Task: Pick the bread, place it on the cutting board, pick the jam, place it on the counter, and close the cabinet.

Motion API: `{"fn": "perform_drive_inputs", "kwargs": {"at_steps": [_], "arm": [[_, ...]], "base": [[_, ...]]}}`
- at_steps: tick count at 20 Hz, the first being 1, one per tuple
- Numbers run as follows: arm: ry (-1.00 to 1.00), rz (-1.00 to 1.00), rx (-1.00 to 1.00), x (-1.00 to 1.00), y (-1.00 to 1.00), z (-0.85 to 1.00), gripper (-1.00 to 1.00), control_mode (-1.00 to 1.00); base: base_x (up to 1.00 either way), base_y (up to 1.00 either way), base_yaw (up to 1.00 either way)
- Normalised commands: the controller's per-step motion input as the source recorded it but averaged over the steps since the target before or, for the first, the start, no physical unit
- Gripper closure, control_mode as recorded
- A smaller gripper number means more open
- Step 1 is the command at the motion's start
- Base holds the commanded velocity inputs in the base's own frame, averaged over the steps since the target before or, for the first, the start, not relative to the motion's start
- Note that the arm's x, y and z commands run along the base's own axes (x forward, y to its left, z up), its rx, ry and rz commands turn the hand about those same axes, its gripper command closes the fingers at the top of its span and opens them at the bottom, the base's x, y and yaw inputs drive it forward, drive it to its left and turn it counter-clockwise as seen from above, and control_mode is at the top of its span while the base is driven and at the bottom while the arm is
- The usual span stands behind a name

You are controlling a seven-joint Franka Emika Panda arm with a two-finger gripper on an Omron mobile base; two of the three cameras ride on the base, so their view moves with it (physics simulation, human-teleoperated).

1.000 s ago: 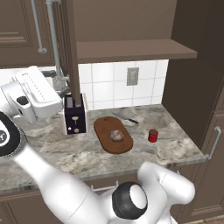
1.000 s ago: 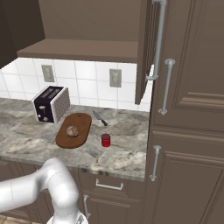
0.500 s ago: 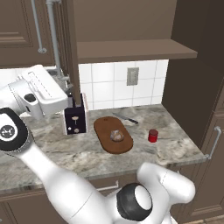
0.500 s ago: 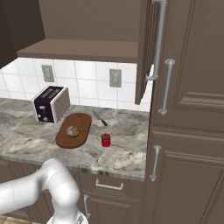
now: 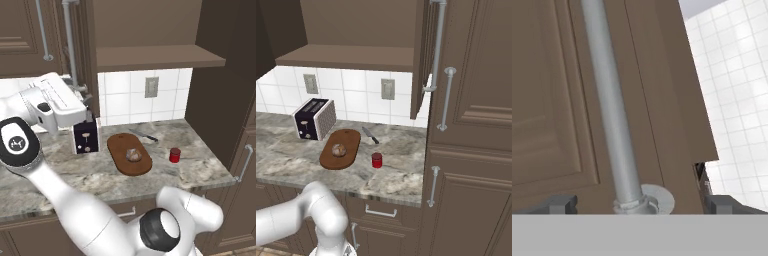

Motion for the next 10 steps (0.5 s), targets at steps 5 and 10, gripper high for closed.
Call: {"fn": "perform_drive_inputs", "kwargs": {"at_steps": [5,10], "arm": [[0.08,0.00,0.04,0.20,-0.33,0.16,-1.00,-1.00],[0.07,0.00,0.00,0.20,-0.31,0.08,-1.00,-1.00]], "base": [[0.00,0.00,0.00],[0.00,0.00,0.00]]}}
